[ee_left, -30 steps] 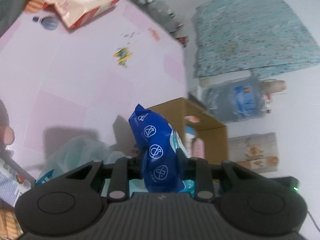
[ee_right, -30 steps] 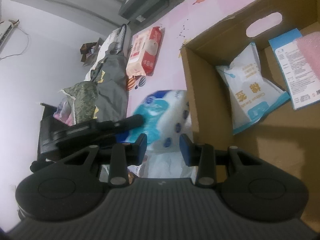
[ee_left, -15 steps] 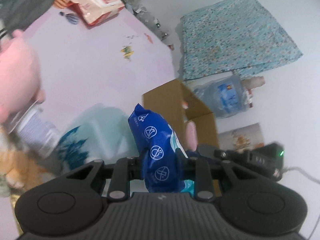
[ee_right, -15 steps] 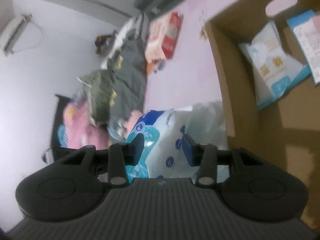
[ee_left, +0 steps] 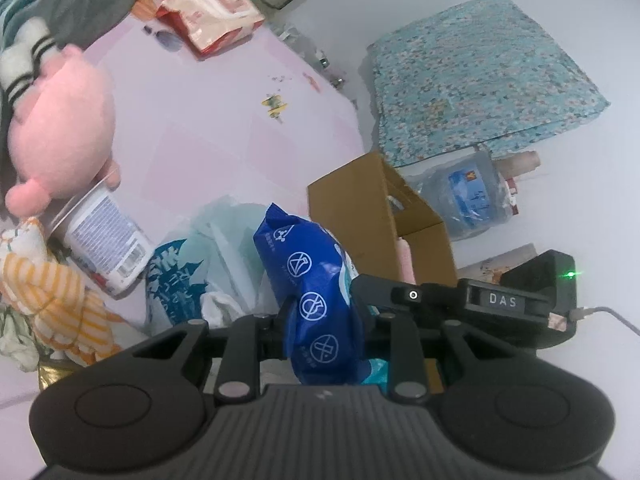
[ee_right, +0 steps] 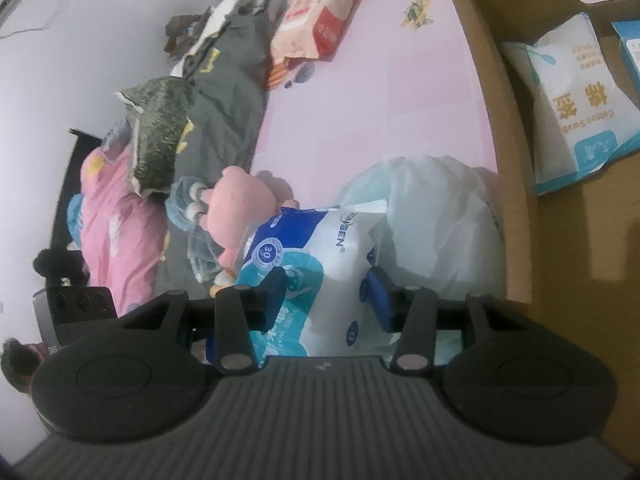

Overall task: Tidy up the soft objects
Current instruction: 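Lower the wet-wipe pack into the cardboard box and open the right gripper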

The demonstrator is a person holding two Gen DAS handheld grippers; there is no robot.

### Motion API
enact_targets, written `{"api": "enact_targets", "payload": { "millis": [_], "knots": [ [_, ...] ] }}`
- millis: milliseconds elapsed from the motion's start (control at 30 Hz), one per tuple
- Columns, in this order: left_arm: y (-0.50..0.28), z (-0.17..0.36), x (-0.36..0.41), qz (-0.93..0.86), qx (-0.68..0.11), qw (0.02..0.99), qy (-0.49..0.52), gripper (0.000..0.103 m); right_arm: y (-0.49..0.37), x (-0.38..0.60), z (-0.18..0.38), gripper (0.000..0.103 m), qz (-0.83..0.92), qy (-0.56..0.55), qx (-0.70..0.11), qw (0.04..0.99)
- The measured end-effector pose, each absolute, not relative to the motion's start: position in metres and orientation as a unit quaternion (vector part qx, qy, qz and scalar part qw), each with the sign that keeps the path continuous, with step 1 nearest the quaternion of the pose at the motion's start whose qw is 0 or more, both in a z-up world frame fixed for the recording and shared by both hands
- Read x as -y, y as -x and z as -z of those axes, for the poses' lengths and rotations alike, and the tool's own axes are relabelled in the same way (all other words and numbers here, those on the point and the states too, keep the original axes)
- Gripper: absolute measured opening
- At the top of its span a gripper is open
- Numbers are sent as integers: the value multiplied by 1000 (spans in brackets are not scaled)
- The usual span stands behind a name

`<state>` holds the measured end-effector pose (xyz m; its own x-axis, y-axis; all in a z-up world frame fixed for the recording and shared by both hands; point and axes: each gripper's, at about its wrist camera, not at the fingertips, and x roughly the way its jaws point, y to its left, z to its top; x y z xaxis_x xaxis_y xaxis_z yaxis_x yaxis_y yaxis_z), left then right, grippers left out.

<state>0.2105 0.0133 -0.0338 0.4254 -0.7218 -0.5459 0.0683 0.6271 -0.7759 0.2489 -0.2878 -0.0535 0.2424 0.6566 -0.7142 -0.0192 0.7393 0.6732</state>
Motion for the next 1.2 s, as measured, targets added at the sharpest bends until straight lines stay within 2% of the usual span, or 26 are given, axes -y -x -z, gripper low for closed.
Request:
{"api": "enact_targets", "payload": {
  "millis": [233,367,533,700,767,833,1000,1200],
  "knots": [
    [-206,-19,14,297,-428,796,309,28,-233,319,12,45,-244,-310,-517,759],
    [-211,-49,56,338,-405,801,284,28,-215,357,-21,45,-238,-324,-467,788],
    [-221,-59,123,375,-409,795,245,29,-193,422,-36,46,-197,-350,-426,811],
    [-233,-37,181,375,-446,785,210,28,-180,474,-13,47,-142,-369,-429,812],
    [-239,-22,195,359,-465,784,199,35,-184,487,8,47,-126,-372,-445,805],
    [-242,-11,201,345,-473,789,189,36,-192,495,33,47,-107,-363,-465,801],
    [-236,-11,187,353,-466,789,190,36,-201,507,100,45,-60,-371,-533,758],
    [-233,-27,154,340,-446,804,197,42,-196,513,101,45,-51,-357,-543,759]
  ]
}}
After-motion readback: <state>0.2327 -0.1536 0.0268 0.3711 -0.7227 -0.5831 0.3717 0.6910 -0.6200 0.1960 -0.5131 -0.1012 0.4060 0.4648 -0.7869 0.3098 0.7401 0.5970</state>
